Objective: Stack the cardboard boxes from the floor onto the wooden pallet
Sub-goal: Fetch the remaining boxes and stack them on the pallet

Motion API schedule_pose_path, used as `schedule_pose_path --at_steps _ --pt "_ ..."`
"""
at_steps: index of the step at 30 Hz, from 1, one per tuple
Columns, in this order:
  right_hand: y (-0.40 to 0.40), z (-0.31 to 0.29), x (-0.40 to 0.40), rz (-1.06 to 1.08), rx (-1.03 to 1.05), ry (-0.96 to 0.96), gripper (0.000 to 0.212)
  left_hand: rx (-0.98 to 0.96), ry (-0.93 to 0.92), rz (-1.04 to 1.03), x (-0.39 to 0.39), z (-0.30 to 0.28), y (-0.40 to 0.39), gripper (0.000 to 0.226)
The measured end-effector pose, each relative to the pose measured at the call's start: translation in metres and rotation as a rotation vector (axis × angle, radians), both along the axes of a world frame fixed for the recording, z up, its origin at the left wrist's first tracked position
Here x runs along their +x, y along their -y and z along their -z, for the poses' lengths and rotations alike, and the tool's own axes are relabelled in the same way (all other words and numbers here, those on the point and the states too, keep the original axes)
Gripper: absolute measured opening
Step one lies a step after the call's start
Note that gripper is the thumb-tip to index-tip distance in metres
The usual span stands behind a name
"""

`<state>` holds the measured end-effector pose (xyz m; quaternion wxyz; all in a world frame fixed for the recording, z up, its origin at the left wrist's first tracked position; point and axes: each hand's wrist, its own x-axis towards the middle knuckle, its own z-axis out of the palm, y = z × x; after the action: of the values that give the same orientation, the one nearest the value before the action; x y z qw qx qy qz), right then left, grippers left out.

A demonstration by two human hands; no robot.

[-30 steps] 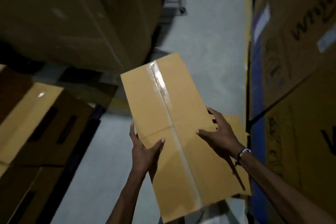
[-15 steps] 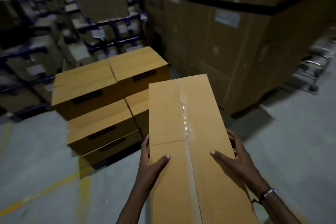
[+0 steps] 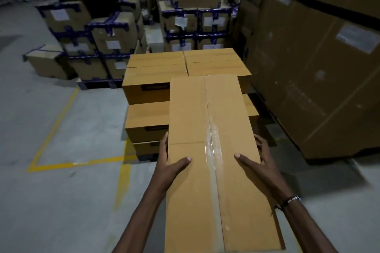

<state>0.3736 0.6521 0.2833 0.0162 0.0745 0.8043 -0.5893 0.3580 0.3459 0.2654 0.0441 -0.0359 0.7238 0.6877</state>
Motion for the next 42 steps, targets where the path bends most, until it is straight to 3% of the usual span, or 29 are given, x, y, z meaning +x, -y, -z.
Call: schedule_pose_path --at_steps 26,42 --pt "0.000 0.002 -0.260 -0.110 0.000 -0.024 0.100 -0.071 -0.030 -0.139 -0.220 -0.014 -0.001 0.102" --pt "0.027 0.033 -0.374 0.072 -0.037 0.005 0.095 -0.053 0.004 0.052 -0.388 0.009 0.027 0.109"
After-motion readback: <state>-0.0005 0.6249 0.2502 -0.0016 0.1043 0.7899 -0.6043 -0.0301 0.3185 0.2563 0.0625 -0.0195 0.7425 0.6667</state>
